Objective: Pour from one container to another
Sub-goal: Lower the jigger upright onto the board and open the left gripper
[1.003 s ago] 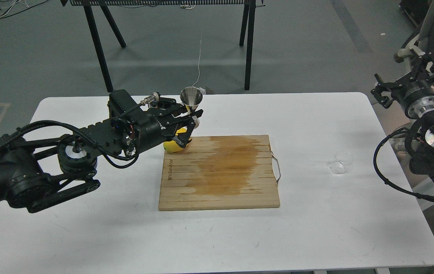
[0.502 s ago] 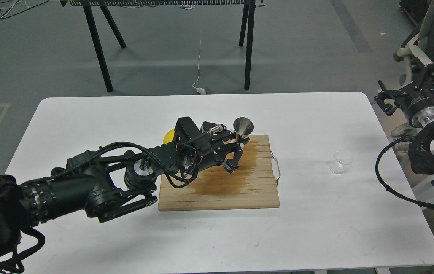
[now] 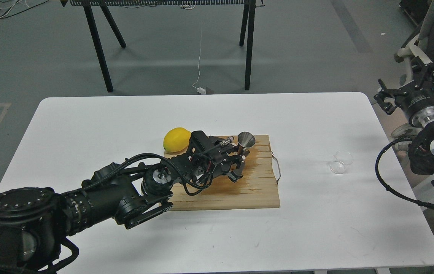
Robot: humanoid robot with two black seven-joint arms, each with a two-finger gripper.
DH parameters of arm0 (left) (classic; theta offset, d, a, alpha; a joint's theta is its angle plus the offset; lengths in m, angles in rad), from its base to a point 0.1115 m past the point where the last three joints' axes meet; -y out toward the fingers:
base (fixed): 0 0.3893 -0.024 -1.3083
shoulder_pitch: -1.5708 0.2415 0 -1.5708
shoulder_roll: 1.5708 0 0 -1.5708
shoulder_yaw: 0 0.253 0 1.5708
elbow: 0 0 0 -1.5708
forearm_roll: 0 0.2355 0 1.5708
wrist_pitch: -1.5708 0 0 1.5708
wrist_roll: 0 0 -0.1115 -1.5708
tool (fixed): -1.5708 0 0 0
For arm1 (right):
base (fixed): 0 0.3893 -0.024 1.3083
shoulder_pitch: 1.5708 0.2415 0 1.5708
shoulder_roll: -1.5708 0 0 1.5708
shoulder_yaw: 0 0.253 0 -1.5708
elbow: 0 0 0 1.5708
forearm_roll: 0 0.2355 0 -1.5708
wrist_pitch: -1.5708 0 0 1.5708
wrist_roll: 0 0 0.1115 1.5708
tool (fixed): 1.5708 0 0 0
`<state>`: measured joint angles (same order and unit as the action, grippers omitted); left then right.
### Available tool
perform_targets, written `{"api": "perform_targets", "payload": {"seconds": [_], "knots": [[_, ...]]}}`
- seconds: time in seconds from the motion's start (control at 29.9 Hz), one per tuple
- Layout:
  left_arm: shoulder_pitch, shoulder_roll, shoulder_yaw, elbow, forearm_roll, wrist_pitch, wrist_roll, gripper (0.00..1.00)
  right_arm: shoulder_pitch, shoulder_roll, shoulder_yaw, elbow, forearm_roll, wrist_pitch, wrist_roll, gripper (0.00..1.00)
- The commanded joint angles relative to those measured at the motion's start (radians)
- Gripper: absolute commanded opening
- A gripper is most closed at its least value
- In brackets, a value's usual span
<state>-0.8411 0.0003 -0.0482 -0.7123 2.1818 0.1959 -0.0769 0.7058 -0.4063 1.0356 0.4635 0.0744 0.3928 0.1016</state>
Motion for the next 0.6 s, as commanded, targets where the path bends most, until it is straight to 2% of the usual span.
{"api": "perform_targets", "payload": {"seconds": [0.0, 0.57], "knots": [[0.007, 0.000, -0.001, 0.062, 0.000, 0.029, -0.013, 0.00, 0.000, 0.000, 0.000, 0.000, -0.001, 0.000, 0.001, 0.99], [0.040, 0.000, -0.001, 0.082, 0.000, 0.069, -0.023, 0.01, 0.003, 0.000, 0.000, 0.000, -0.001, -0.002, 0.003, 0.99]]}}
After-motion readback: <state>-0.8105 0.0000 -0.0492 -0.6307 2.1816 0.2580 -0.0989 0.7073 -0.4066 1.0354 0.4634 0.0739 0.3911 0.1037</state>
